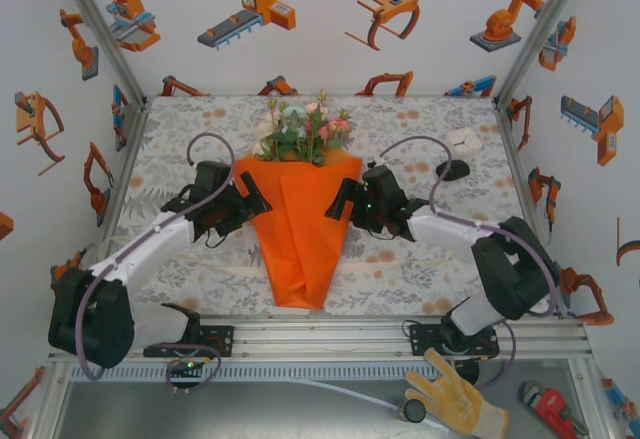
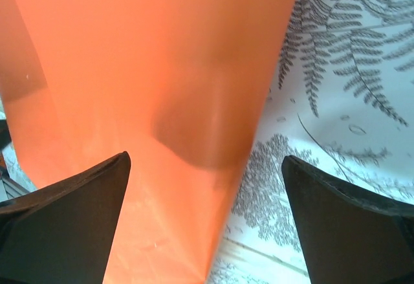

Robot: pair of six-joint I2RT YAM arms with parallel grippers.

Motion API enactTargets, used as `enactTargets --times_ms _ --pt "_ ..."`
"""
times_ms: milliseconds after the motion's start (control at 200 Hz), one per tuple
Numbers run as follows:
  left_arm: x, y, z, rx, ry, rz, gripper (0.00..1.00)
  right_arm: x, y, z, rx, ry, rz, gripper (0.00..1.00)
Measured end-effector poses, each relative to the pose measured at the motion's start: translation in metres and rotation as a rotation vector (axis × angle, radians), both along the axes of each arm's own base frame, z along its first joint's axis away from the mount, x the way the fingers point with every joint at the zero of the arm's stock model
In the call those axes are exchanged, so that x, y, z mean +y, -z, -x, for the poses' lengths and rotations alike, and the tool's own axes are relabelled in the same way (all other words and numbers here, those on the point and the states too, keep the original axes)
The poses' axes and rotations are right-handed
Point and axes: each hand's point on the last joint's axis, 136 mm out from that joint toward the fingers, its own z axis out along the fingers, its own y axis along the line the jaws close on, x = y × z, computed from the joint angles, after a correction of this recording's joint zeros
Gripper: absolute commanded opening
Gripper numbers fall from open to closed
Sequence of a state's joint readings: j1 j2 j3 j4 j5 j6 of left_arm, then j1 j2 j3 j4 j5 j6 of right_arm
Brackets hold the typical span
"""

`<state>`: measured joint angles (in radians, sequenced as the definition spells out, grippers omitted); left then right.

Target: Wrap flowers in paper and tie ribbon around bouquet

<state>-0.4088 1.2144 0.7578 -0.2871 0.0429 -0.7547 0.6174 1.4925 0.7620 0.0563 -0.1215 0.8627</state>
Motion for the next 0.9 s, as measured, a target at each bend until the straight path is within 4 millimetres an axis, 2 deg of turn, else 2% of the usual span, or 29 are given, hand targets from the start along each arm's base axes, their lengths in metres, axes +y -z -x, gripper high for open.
enactTargets --times_ms 75,145,195,260,360,431,506,611,726,816,861,901 --pt "-0.005 -0.02 0.009 -0.051 0.044 0.015 0.8 -0.005 -0.015 0.008 -0.025 -0.001 -0.018 0.83" --pt "-0.015 -0.035 0.024 -0.08 0.102 0.029 0.66 -0.009 -0.032 0.018 -0.057 -0.003 -0.039 0.68" --pt "-0.026 -0.041 0.039 -0.083 0.152 0.039 0.58 -0.008 -0.045 0.03 -0.081 -0.022 -0.058 0.62" --pt "-0.042 -0.042 0.059 -0.07 0.219 0.043 0.47 0.001 -0.06 0.048 -0.105 -0.062 -0.089 0.55" --pt "-0.059 -0.029 0.085 -0.026 0.296 0.022 0.43 0.028 -0.069 0.079 -0.108 -0.158 -0.122 0.49" --pt "-0.061 -0.008 0.099 0.024 0.321 -0.011 0.41 0.046 -0.061 0.098 -0.083 -0.226 -0.122 0.47" --pt "-0.062 0.016 0.105 0.077 0.329 -0.036 0.41 0.065 -0.046 0.111 -0.046 -0.284 -0.119 0.47" --pt "-0.063 0.052 0.107 0.144 0.317 -0.055 0.38 0.087 -0.014 0.115 0.016 -0.325 -0.117 0.47" --pt "-0.057 0.091 0.113 0.211 0.272 -0.066 0.4 0.1 0.025 0.117 0.081 -0.35 -0.097 0.47" --pt "-0.063 0.086 0.109 0.185 0.257 -0.019 0.52 0.105 0.043 0.119 0.115 -0.357 -0.093 0.47" --pt "-0.065 0.082 0.107 0.171 0.258 -0.011 0.6 0.109 0.042 0.118 0.114 -0.362 -0.109 0.47" --pt "-0.065 0.077 0.105 0.16 0.257 -0.007 0.63 0.112 0.04 0.117 0.11 -0.367 -0.118 0.47"
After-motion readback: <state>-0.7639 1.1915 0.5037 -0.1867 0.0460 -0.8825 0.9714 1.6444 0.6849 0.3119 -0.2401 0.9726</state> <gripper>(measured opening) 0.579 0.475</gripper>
